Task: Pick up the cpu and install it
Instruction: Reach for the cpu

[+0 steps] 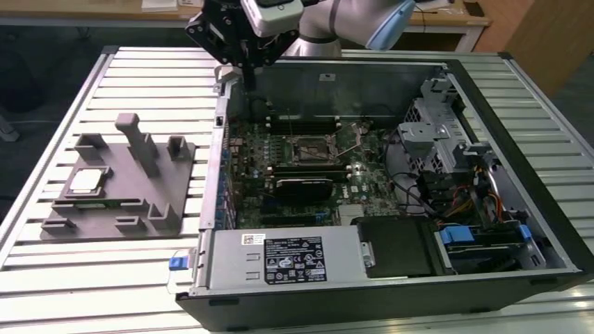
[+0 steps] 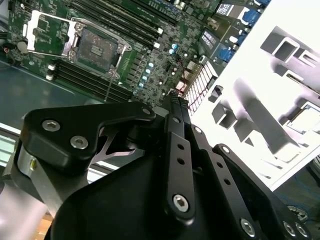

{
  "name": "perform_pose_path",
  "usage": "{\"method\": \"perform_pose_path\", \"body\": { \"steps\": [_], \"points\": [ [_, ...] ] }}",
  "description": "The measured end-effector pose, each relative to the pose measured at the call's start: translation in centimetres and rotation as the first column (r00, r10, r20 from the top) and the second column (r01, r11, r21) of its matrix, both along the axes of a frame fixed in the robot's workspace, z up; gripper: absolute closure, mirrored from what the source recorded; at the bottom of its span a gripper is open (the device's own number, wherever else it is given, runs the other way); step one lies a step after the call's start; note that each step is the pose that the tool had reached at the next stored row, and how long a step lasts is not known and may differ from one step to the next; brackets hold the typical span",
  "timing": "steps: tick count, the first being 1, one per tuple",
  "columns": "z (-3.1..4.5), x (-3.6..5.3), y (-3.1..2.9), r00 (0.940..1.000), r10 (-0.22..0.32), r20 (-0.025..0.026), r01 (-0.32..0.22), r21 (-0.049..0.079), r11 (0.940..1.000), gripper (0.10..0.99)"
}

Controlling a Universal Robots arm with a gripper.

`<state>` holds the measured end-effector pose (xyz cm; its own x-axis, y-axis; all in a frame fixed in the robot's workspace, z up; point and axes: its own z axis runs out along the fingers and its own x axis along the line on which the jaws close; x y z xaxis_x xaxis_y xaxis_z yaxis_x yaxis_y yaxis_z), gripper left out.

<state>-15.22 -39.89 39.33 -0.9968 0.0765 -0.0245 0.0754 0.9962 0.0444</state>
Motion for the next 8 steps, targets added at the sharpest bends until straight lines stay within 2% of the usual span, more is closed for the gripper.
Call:
{"method": "perform_pose_path", "body": {
  "steps": [8],
  "points": [
    [0.0,-1.0,0.0,1.0,0.0,0.0,0.0,0.0,1.0,0.98]
  ]
}}
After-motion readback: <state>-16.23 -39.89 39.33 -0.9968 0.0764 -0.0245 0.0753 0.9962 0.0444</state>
